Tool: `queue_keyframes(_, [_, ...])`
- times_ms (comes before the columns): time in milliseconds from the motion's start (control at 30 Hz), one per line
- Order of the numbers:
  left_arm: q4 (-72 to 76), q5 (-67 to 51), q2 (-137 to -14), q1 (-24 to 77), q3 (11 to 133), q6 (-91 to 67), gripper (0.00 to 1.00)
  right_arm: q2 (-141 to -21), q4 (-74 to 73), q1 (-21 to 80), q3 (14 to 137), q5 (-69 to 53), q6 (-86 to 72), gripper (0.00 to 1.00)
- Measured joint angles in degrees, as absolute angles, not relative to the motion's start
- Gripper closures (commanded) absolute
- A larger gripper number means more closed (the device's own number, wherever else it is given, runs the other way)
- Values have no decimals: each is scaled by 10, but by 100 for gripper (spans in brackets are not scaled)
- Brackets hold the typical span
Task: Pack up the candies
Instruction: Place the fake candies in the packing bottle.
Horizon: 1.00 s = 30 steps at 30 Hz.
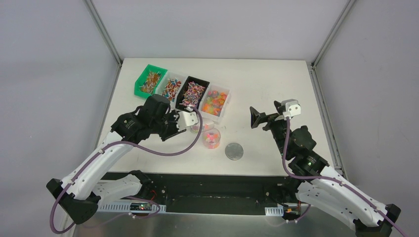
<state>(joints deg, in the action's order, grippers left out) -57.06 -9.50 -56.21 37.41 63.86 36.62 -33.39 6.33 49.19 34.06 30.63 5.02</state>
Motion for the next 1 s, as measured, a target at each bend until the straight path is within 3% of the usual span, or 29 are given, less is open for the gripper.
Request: queue_keyframes(1000, [-635, -108, -639, 391, 681, 381, 100, -327, 74, 491, 331, 311, 65, 0])
